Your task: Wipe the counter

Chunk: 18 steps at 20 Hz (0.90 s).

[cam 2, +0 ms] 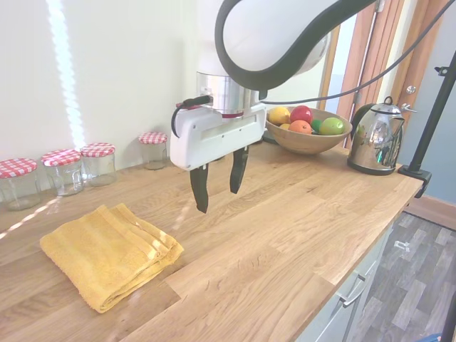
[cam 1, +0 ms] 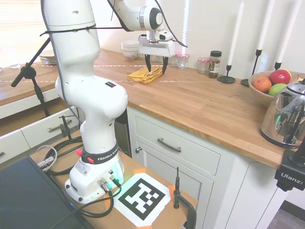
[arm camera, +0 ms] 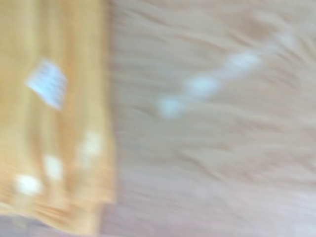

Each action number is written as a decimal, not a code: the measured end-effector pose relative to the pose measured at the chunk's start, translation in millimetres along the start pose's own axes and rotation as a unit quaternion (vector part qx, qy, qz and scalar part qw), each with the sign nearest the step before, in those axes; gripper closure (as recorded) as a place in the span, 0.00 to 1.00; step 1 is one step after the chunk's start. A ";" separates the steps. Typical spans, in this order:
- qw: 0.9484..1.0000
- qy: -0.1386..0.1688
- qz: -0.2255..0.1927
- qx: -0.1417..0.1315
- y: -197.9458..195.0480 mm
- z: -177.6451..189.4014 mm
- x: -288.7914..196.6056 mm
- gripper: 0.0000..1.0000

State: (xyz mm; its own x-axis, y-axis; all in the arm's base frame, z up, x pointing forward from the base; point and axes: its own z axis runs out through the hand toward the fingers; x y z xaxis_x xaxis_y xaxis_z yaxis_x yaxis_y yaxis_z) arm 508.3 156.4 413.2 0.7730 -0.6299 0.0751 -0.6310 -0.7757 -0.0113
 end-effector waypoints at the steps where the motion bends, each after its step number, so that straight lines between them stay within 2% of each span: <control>1: 1.000 0.001 -0.003 -0.001 -9.8 -2.8 -1.4 0.00; 8: 1.000 0.000 -0.027 -0.012 -70.2 -1.0 -12.1 0.00; 18: 0.998 -0.001 -0.051 -0.041 -124.2 43.6 -20.8 0.00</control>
State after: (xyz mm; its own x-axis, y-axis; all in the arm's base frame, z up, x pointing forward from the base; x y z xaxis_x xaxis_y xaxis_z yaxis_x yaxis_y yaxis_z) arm 573.4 264.2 369.5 0.8340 -0.5473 0.0699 -0.5515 -0.8304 0.0788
